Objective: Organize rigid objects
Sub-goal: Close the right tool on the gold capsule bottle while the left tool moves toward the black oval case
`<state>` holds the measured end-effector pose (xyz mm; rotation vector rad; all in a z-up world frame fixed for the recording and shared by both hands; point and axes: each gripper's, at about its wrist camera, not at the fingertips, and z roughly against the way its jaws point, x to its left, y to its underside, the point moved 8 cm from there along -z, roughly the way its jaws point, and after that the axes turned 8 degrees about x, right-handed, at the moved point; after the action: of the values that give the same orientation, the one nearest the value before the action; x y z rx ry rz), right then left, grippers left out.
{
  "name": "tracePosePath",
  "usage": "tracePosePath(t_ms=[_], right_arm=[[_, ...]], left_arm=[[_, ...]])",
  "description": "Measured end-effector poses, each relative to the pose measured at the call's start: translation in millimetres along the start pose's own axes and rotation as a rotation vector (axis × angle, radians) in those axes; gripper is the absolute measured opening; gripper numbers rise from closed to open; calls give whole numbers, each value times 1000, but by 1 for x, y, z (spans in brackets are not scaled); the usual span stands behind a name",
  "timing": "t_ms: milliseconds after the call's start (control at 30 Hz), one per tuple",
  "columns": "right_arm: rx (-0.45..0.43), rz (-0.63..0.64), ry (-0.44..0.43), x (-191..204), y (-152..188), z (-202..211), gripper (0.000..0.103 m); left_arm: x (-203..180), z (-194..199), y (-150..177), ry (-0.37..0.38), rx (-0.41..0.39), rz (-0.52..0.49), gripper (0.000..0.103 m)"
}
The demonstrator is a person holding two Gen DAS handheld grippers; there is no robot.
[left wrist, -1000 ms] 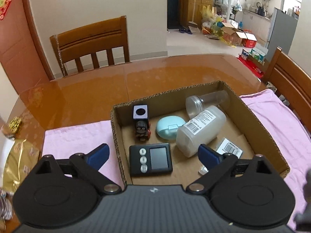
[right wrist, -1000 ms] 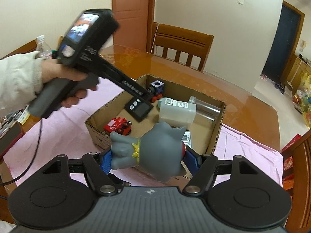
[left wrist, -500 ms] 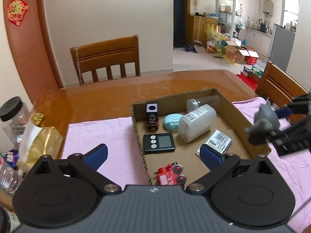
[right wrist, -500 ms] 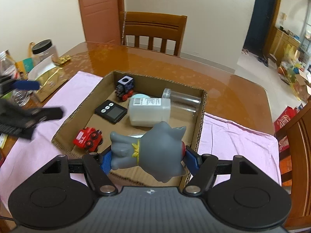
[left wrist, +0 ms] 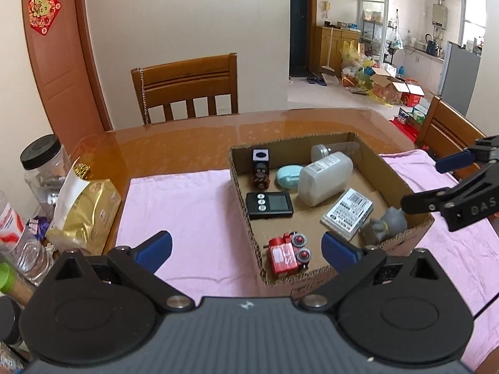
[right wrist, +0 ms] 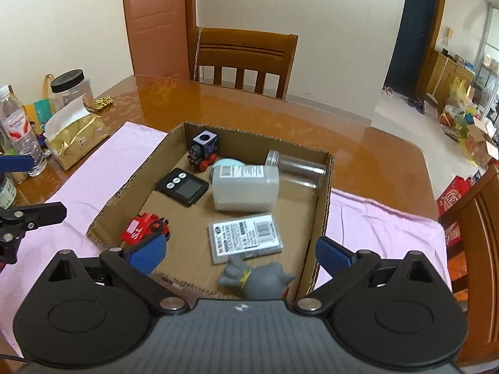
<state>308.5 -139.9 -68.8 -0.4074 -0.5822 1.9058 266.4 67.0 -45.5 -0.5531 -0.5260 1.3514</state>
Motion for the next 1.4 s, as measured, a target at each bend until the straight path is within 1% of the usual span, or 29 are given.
tracePosePath(t_ms=[167,333,467,533,633,700,800,933,1033,1133,1233,1300,1400], right_arm=[[-8,8,2,10,20,6,103],[18,-6,-44,24,53,2,103],[46,21,-82,48,80,-5,103],[75,45,-100,63,94,-11,103],[118,89,-144,85,113,-18,103],[131,122,-161,99,121,-19,103],[141,188,-151,117,130,-22,103],[161,254,-83,130,135,-33,103],[166,246,-52,129,136,-40,103],[163,201,-37,120,131,-45,103],[163,155,-25,108,129,-48,103],[166,149,-19,99,129,-51,103],[171,143,-17,85,131,-53,103]], left_arm=[[4,2,18,-32,5,22,102],[6,1,43,-48,41,48,102],[11,-3,62,-59,72,80,102],[12,-3,69,-60,86,85,102],[14,-2,75,-56,94,82,102],[15,0,77,-56,91,78,102],[16,2,79,-49,80,69,102],[14,2,81,-28,74,50,102],[11,2,84,-19,76,41,102],[6,1,86,-1,84,48,102],[1,-2,87,-19,89,50,102],[-3,-6,87,-32,99,59,102],[-15,-10,87,-22,112,68,102]])
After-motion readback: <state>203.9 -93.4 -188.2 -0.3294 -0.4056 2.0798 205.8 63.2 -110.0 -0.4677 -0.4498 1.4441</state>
